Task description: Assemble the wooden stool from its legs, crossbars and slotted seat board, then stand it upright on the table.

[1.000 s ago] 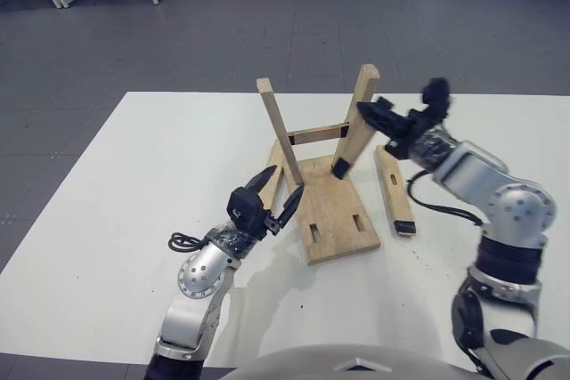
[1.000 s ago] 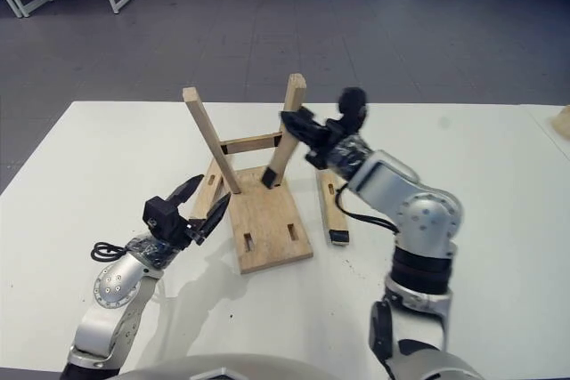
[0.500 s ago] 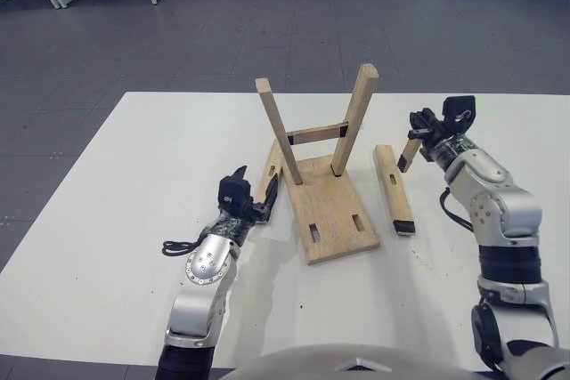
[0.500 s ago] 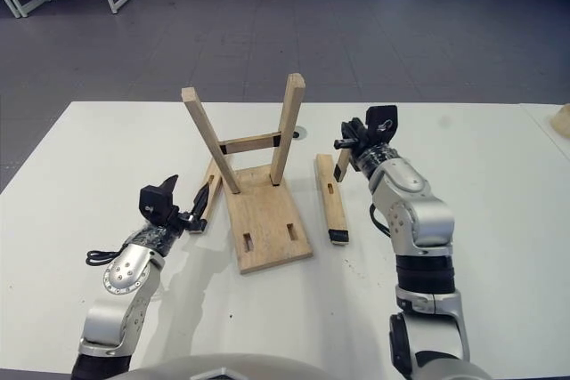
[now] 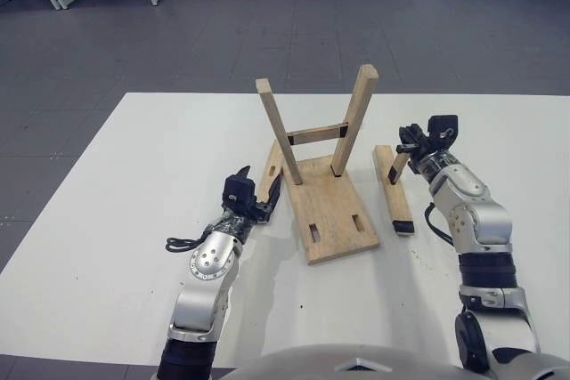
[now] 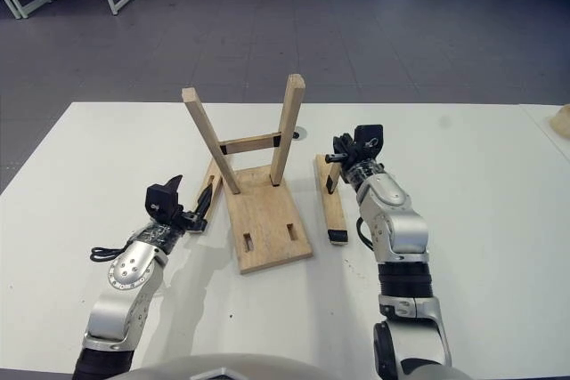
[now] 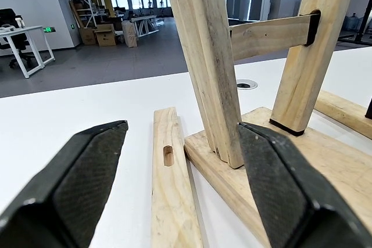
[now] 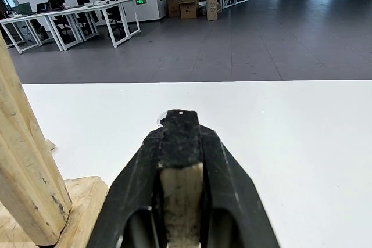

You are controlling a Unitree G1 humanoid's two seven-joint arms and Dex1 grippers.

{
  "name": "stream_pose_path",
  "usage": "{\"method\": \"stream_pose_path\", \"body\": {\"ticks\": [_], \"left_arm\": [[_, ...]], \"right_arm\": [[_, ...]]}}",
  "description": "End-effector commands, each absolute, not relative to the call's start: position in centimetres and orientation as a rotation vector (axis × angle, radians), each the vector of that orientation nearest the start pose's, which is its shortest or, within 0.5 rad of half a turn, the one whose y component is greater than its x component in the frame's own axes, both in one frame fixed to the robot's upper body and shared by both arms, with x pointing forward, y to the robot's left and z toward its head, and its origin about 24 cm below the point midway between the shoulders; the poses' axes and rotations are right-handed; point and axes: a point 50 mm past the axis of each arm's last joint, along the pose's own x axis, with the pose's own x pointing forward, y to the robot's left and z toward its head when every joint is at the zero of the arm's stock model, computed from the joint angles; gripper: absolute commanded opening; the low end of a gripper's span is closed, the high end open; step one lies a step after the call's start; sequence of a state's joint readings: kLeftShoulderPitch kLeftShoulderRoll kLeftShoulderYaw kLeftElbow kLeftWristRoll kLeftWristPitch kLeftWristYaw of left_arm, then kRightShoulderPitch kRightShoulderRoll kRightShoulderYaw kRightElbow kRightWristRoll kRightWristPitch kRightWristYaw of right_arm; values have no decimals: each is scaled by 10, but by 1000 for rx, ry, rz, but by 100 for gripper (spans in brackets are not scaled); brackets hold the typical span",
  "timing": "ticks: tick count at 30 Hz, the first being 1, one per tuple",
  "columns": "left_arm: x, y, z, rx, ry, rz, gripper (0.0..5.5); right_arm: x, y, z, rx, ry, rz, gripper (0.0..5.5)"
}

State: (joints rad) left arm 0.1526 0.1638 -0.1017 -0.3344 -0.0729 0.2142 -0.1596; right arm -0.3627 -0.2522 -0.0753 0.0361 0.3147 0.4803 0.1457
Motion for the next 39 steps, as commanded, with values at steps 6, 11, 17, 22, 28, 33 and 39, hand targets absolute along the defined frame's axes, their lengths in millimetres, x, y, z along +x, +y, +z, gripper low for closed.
{"method": "stream_pose_path", "body": {"ticks": [6, 11, 17, 22, 28, 33, 39], "left_arm": [[221, 145, 63, 80, 44, -215, 346], [222, 143, 63, 73, 39, -209, 346], [222, 148, 63, 85, 46, -216, 346], [223, 147, 66, 94, 46, -229, 346], [222, 145, 67, 85, 42, -217, 346], [222, 144, 67, 80, 41, -216, 346], [222, 144, 65, 79, 46, -215, 346]], "right_arm": [[296, -166, 86, 49, 199, 53, 42], [283, -171, 54, 66, 206, 39, 42], [224, -197, -25, -17, 352, -17, 42], [221, -194, -30, 12, 393, -19, 42], [241, -196, 7, 0, 352, 22, 42], [255, -197, 19, -20, 367, 42, 42], [250, -194, 32, 11, 300, 39, 42]]}}
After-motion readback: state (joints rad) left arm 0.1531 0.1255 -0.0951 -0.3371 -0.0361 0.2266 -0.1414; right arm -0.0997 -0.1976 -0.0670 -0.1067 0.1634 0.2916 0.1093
